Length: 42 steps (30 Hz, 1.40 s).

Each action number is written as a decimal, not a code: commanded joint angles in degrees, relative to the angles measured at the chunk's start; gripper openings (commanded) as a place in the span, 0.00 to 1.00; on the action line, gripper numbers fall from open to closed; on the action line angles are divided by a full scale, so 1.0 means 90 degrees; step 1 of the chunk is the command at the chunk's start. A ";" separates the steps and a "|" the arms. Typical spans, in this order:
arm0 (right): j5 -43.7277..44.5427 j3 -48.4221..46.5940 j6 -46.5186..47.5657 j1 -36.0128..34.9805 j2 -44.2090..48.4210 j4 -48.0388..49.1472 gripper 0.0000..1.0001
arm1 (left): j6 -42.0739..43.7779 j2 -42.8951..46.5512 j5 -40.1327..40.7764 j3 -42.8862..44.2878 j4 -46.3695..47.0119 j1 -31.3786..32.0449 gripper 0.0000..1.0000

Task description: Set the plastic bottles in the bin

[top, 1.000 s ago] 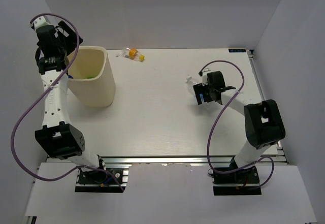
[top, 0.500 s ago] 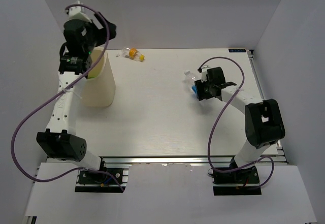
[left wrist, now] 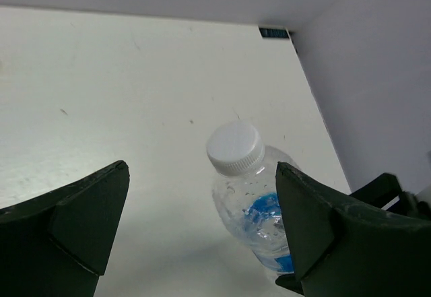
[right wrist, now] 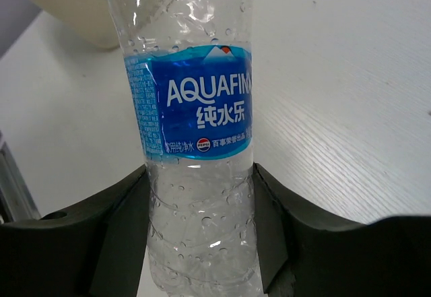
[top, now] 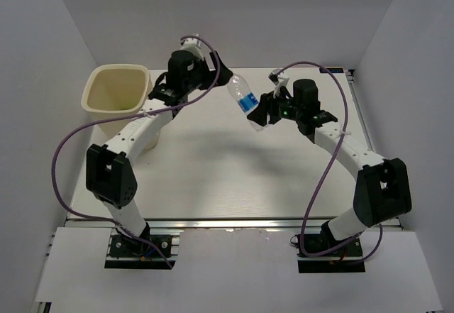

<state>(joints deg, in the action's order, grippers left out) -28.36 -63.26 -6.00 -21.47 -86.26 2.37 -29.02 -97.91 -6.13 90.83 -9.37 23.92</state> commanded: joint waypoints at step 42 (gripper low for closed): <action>-0.0531 0.0437 -0.0076 -0.0065 0.0815 0.0586 0.89 | -0.0106 0.1435 0.2993 0.1570 -0.1976 -0.3632 0.05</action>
<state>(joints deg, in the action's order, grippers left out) -34.13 -59.99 -7.94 -22.48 -79.26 8.05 -29.15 -92.23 11.92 106.72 -25.69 -6.55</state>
